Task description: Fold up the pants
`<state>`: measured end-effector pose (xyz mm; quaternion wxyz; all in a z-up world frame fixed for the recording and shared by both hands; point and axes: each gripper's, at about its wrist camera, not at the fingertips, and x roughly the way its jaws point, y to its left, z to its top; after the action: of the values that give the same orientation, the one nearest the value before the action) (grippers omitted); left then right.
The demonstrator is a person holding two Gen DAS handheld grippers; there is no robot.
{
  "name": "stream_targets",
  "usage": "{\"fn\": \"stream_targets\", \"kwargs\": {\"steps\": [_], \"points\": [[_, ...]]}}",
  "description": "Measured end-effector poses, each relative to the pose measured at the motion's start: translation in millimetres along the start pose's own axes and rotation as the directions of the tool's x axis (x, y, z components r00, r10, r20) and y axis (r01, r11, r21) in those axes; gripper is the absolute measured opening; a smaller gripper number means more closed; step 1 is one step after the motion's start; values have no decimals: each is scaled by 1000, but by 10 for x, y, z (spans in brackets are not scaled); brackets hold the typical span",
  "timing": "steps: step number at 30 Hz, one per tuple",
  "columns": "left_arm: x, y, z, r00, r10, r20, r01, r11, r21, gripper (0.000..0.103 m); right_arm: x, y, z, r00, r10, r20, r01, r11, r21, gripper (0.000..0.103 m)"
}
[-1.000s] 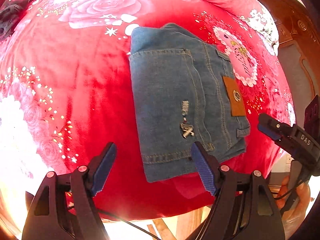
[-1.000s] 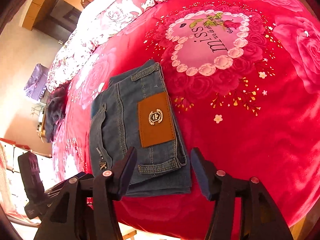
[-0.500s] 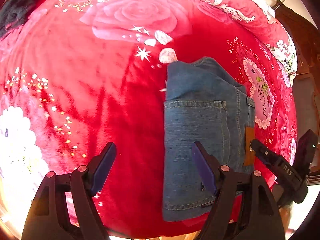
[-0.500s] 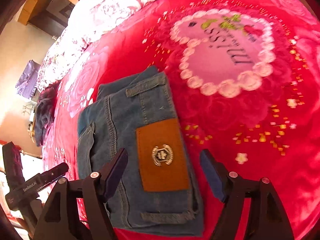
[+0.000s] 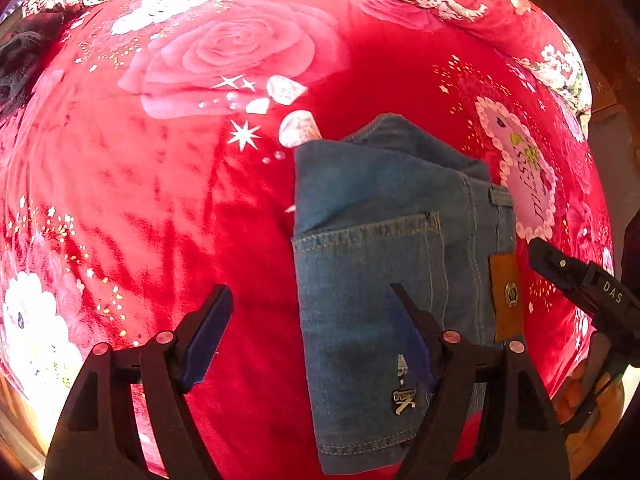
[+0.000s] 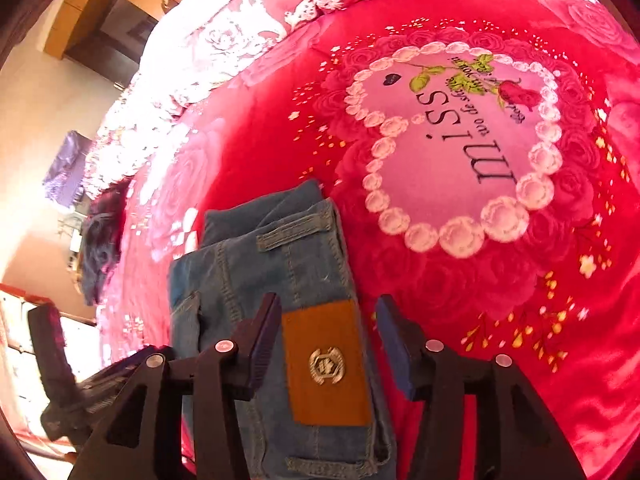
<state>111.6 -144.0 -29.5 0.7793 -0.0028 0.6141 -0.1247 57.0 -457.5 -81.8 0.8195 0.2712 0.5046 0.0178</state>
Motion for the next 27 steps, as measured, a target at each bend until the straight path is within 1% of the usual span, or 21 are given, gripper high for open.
{"fn": "stream_targets", "kwargs": {"steps": [3,4,7,9,10,11,12,14,15,17,20,22,27], "points": [[72,35,105,1000,6,-22,-7,999,-45,79,110,88,99,999,-40,-7,40,999,-26,52],[116,31,124,999,23,-35,-25,998,-64,79,150,117,126,999,-41,-5,41,999,-26,52],[241,2,163,998,42,-42,-45,996,-72,79,250,192,191,999,-45,5,45,998,-33,52],[335,-13,204,997,54,-46,-58,995,-78,79,317,281,216,995,-104,11,105,992,-73,47],[382,-22,229,997,62,-50,-65,995,-76,79,335,335,230,991,-129,26,131,985,-111,41],[422,-34,247,996,63,-59,-68,995,-76,79,348,368,233,988,-148,37,151,979,-138,41],[431,-36,263,996,59,-60,-64,994,-83,79,379,371,242,985,-168,30,170,974,-147,42],[417,-38,274,997,55,-57,-59,994,-87,79,419,334,256,986,-164,3,163,977,-134,44],[401,-48,268,997,55,-52,-59,995,-77,79,406,322,258,988,-153,6,153,980,-124,46],[378,-54,247,997,59,-40,-62,996,-60,79,373,269,258,993,-121,4,121,988,-97,46],[351,-40,217,998,57,-38,-59,997,-53,79,297,171,218,995,-95,0,95,994,-61,47],[341,-48,204,998,48,-38,-50,997,-57,79,254,100,180,997,-77,-4,77,996,-46,52],[280,-33,131,999,27,-38,-30,997,-66,79,158,-111,65,997,-79,-22,79,997,-10,55]]}}
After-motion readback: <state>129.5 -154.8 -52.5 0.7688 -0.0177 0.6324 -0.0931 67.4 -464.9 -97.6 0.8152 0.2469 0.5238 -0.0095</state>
